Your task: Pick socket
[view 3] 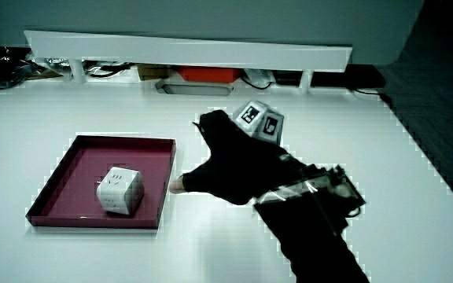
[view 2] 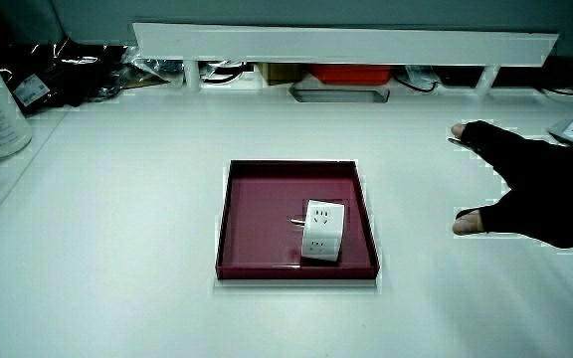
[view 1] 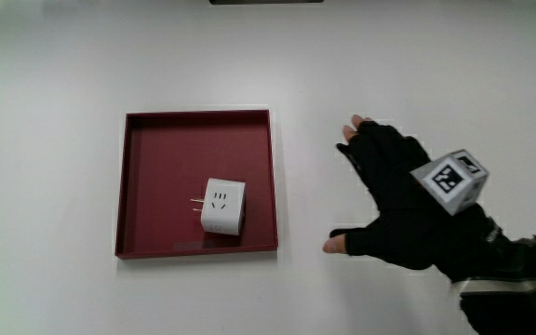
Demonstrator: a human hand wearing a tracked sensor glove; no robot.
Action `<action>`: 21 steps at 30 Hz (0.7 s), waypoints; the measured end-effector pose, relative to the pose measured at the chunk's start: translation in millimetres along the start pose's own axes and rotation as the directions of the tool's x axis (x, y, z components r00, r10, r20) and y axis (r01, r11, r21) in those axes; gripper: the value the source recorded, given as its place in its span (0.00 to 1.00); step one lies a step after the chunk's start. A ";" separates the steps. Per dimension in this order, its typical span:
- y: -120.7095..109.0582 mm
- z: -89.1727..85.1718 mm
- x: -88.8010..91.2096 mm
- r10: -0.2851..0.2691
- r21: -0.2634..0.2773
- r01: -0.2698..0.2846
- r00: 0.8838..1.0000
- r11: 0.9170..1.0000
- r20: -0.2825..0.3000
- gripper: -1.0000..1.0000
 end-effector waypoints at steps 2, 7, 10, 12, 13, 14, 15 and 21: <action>8.9 -4.0 -0.7 0.016 -0.016 -0.015 0.999 1.000 0.041 0.50; 30.1 -15.2 -3.1 0.080 -0.047 -0.078 0.996 0.996 0.045 0.50; 41.1 -21.9 -6.2 0.079 -0.065 -0.075 0.994 0.995 0.073 0.50; 48.8 -27.1 -7.7 0.085 -0.074 -0.077 0.990 0.994 0.114 0.50; 53.1 -29.8 -7.2 0.102 -0.078 -0.092 0.986 0.993 0.130 0.50; 55.2 -31.7 -9.4 0.070 -0.086 -0.060 0.990 0.994 0.124 0.50; 59.6 -34.6 -8.7 0.071 -0.094 -0.060 0.990 0.994 0.125 0.50; 77.6 -46.5 -13.5 0.092 -0.043 -0.084 0.962 0.996 0.257 0.50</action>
